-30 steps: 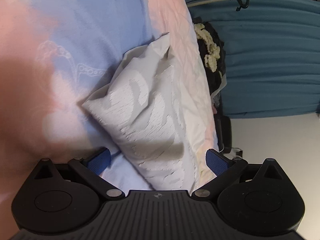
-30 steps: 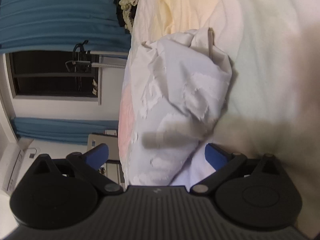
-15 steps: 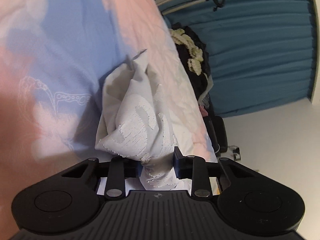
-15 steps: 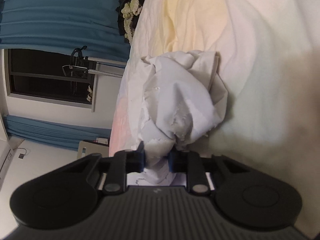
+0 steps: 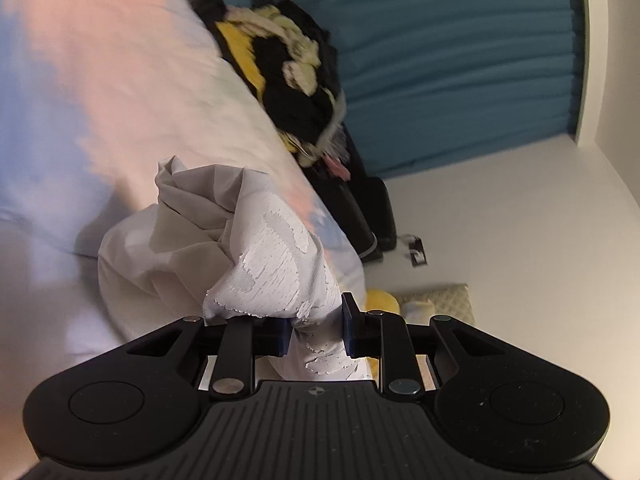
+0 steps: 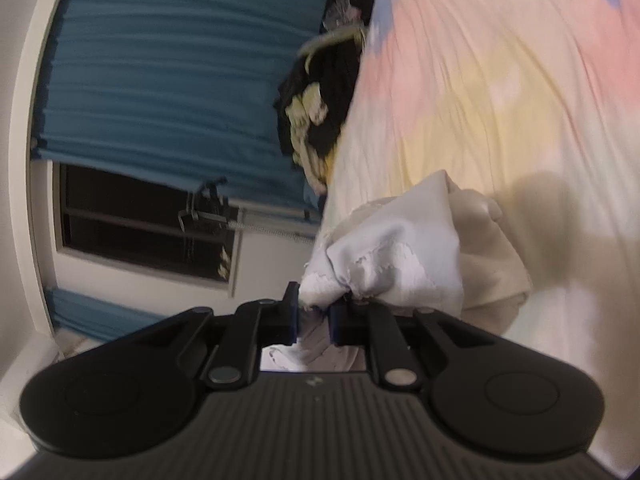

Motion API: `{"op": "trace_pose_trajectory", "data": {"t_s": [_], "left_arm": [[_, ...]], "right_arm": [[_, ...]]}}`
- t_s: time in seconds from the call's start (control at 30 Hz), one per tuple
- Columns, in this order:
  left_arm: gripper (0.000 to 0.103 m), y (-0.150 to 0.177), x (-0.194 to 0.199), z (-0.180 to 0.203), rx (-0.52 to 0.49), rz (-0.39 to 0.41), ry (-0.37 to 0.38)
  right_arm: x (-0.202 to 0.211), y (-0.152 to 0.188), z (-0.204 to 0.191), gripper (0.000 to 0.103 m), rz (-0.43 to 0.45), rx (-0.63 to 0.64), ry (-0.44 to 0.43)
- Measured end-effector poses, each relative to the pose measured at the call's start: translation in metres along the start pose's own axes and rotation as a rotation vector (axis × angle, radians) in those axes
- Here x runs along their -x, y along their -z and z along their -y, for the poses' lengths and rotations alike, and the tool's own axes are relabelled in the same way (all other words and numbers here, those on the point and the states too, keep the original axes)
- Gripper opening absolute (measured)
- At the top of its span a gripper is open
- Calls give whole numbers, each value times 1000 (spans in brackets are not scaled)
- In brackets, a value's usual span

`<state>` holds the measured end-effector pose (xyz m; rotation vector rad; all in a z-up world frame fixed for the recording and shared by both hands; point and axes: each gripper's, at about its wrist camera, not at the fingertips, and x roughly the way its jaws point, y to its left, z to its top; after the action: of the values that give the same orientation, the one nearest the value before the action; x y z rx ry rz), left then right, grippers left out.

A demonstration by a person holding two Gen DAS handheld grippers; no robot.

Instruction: Fold clothes

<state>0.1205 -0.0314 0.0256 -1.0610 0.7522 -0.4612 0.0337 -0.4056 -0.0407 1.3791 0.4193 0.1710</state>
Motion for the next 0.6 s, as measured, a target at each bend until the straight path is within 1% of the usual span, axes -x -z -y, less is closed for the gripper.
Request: {"op": "trace_pose_trajectory", "data": {"t_s": [0.07,0.17,0.27,0.33,0.4,0.47,0.53,0.6], "left_arm": [[27,-1,-37,28,-18,-34,19],[27,2,-101,68,-71,-82,41],[27,10,-165,100,-136,-130,84],[28,21,-204,113,-191,-160,118],[28,35,-241,119,-294,-163,140],[28,54,-273,116,-430,-154,153],[28,72,-302,100,-498,-191,142],[28,87,-326,73,-502,-233,110]], "right_arm": [[6,-35,-7,15,51,7,-9],[15,-88,-13,15,131,28,-17],[24,-143,-13,15,215,61,-17],[30,-179,-12,15,271,85,-17],[35,-208,-3,15,324,127,-14],[32,-232,14,17,359,161,-3],[30,-244,45,17,371,177,59],[26,-252,81,18,371,183,135]]}}
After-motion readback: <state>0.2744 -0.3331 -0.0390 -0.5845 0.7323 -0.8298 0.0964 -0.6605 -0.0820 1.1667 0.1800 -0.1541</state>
